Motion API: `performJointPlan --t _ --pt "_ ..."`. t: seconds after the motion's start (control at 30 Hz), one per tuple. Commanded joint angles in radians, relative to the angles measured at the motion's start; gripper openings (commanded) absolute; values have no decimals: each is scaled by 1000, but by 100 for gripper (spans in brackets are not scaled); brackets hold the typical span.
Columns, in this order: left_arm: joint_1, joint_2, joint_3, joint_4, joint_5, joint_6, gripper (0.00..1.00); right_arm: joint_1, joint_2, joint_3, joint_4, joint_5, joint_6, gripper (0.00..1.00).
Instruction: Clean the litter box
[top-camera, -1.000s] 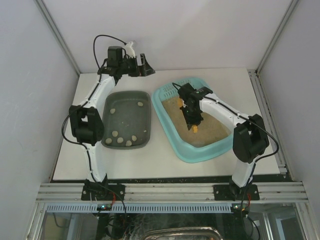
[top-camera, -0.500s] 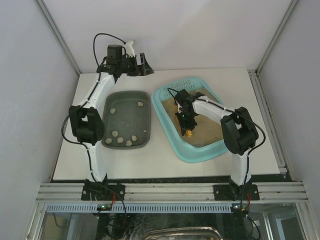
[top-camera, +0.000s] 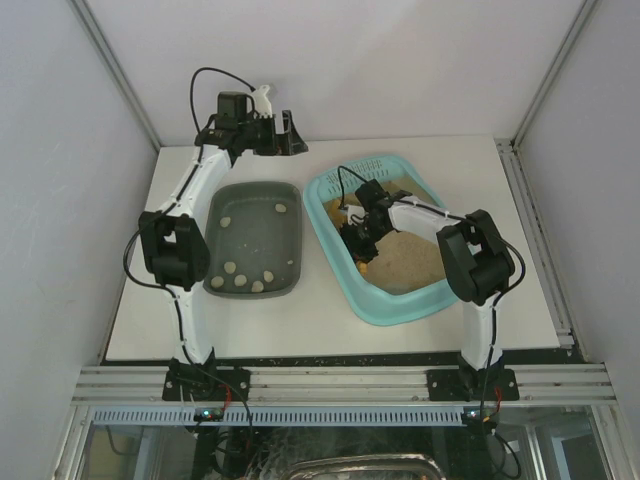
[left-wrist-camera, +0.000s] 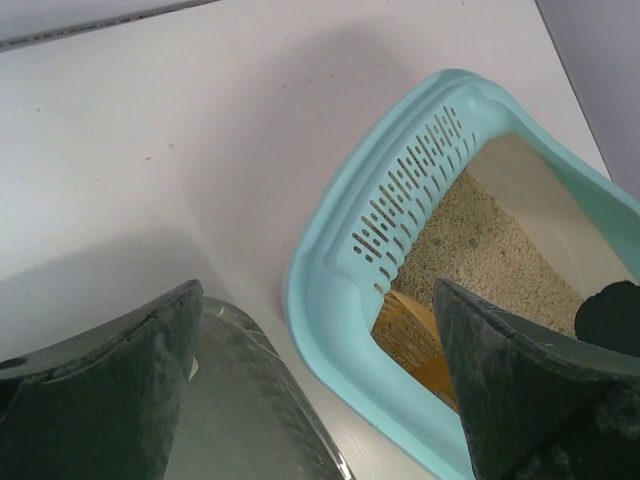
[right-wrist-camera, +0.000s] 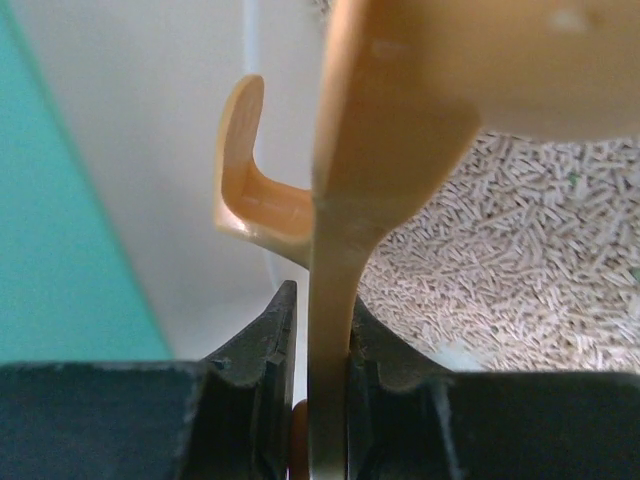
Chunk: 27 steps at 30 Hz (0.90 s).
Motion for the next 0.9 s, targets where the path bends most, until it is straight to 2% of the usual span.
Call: performJointPlan --t 0.0,0.33,0.6,0.87 --pt "-10 -16 62 -17 -15 43 100 11 14 -80 140 -286 42 0" --pt "-23 -11 77 -49 -29 73 100 -146 -138 -349 671 -385 322 0" --pt "-32 -11 78 -60 -31 88 100 -200 -207 -415 762 -407 369 0" --pt "-32 -27 58 -70 -46 111 100 -211 -293 -484 760 -375 353 0"
